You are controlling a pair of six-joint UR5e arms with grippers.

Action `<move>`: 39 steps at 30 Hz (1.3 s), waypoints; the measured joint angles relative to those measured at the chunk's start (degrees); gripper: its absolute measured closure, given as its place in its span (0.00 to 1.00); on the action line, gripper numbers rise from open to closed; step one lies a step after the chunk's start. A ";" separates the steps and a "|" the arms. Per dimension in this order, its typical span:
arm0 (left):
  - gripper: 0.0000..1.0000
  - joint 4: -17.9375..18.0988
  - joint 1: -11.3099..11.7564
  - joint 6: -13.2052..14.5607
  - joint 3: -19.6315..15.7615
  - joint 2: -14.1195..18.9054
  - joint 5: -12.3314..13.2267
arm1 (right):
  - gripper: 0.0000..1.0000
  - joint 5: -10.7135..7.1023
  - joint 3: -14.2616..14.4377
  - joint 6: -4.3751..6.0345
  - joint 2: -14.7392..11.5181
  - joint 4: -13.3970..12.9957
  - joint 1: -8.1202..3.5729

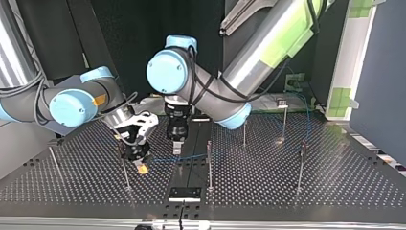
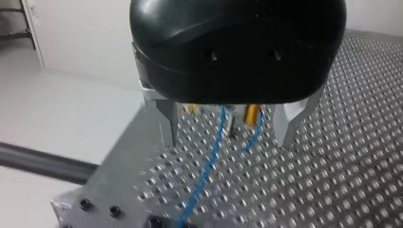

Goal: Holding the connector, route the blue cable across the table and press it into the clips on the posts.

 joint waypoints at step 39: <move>0.00 4.08 3.70 1.14 4.34 -6.41 -0.62 | 1.00 -0.11 0.00 0.12 0.03 0.00 -0.34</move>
